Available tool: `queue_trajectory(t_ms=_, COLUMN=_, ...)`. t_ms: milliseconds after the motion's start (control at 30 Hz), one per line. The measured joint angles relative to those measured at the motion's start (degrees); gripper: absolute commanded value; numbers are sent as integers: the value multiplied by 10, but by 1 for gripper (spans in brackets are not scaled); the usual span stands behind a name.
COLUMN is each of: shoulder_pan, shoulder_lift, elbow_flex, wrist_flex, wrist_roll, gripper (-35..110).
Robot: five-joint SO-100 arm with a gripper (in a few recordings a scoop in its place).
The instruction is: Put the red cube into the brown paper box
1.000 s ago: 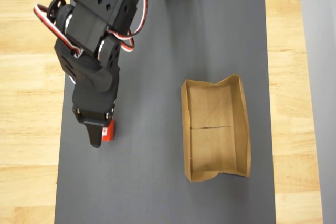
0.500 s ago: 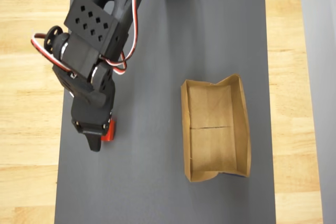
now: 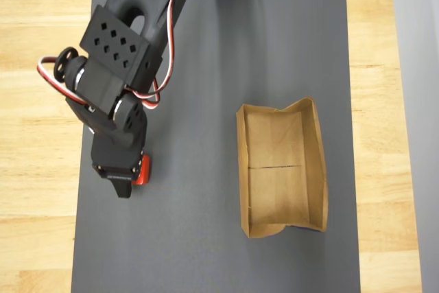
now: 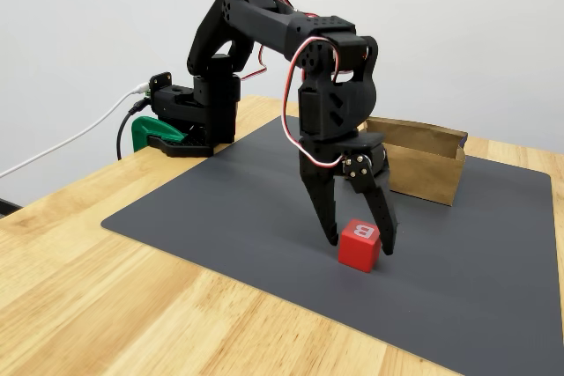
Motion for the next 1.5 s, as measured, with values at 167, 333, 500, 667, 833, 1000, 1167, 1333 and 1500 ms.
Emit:
queue_trajectory(t_ms=167, shoulder_pan=-3, shoulder_lift=-7, elbow_flex=-14, wrist_flex=12, wrist_roll=-12, gripper=25)
queue_trajectory(t_ms=333, shoulder_pan=-9, shoulder_lift=-23, elbow_flex=-35, wrist_flex=26, wrist_roll=-17, gripper=18)
queue_trajectory(t_ms=500, shoulder_pan=-9, shoulder_lift=-27, elbow_flex=-47, wrist_flex=34, wrist_roll=-26, gripper=12)
queue_trajectory(t_ms=667, shoulder_pan=-9, shoulder_lift=-27, elbow_flex=-47, wrist_flex=30, wrist_roll=-30, gripper=8)
queue_trajectory(t_ms=833, shoulder_pan=-9, shoulder_lift=-27, elbow_flex=-47, wrist_flex=30, wrist_roll=-33, gripper=7)
queue_trajectory(t_ms=1000, shoulder_pan=-9, shoulder_lift=-27, elbow_flex=-47, wrist_flex=32, wrist_roll=-42, gripper=6)
queue_trajectory(t_ms=1167, shoulder_pan=-9, shoulder_lift=-25, elbow_flex=-47, wrist_flex=56, wrist_roll=-42, gripper=5)
queue_trajectory(t_ms=1333, shoulder_pan=-18, shoulder_lift=-14, elbow_flex=-47, wrist_flex=74, wrist_roll=-42, gripper=4)
queue_trajectory(t_ms=1500, shoulder_pan=-4, shoulder_lift=17, elbow_flex=-44, wrist_flex=64, wrist_roll=-29, gripper=4)
